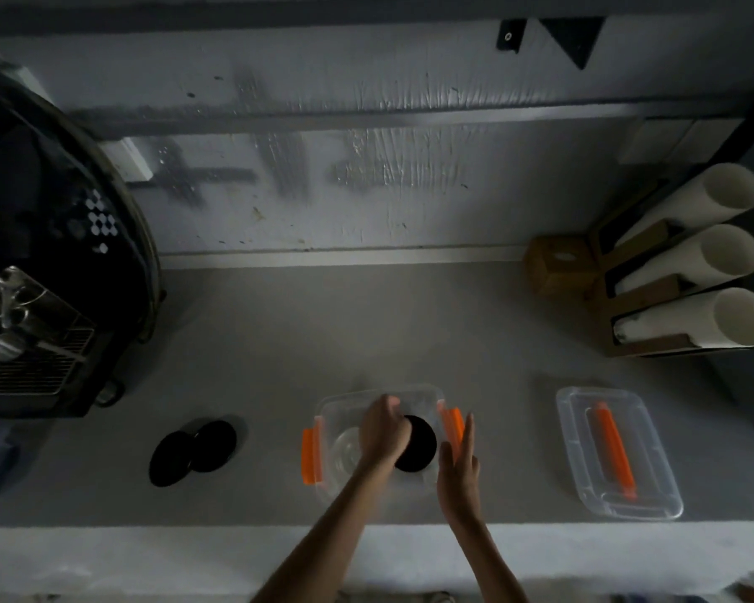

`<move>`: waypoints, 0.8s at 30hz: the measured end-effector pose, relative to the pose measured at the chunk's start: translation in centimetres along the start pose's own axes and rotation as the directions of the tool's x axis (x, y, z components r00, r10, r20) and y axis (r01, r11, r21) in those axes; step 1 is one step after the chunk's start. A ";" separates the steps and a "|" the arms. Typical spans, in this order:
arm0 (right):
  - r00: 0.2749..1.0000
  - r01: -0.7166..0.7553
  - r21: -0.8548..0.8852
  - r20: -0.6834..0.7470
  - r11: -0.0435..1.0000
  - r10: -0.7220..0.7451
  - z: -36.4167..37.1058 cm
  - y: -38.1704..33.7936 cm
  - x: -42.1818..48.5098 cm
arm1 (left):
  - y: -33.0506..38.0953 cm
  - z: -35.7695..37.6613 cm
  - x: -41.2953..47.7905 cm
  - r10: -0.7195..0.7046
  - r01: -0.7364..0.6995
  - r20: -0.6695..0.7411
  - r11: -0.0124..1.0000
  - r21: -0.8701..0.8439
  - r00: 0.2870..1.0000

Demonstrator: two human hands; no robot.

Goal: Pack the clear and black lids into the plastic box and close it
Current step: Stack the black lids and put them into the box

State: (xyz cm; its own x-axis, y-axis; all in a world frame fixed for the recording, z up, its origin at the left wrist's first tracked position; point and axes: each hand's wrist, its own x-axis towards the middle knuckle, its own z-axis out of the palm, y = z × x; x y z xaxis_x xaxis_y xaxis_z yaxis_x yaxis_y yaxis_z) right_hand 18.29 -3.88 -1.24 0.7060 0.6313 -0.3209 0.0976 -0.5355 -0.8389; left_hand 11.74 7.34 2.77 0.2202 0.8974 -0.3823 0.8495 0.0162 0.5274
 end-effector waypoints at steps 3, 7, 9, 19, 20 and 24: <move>1.000 0.017 -0.018 0.013 1.000 -0.017 0.2 0.0 -0.4 | -0.3 -0.9 1.6 0.098 -0.109 0.057 0.970 0.220 0.994; 1.000 0.015 -0.035 0.017 0.999 -0.015 0.2 -0.4 -0.7 | 0.4 -0.1 2.0 0.199 -0.279 0.213 0.835 0.474 0.957; 0.999 0.034 -0.054 0.013 0.998 -0.034 0.2 -0.5 -0.9 | 0.1 0.7 2.2 0.219 -0.327 0.259 0.786 0.525 0.941; 0.996 0.083 -0.011 0.027 0.997 -0.082 -0.1 -0.3 -0.9 | -1.6 3.2 2.8 0.206 -0.435 0.437 0.729 0.528 0.876; 0.997 0.076 -0.005 0.020 0.997 -0.076 0.0 -0.3 -0.9 | -1.5 3.3 2.6 0.202 -0.437 0.453 0.744 0.506 0.868; 0.997 0.073 -0.024 0.022 0.997 -0.072 0.1 0.1 -0.7 | -1.7 3.4 2.5 0.256 -0.485 0.468 0.734 0.476 0.846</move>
State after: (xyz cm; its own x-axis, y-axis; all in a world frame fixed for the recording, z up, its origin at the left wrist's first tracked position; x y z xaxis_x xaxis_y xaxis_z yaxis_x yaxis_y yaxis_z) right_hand 17.72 -4.31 -1.11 0.6813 0.6807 -0.2693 0.1656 -0.5016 -0.8491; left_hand 12.46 8.01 -1.70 0.6281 0.5572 -0.5431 0.7445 -0.6334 0.2112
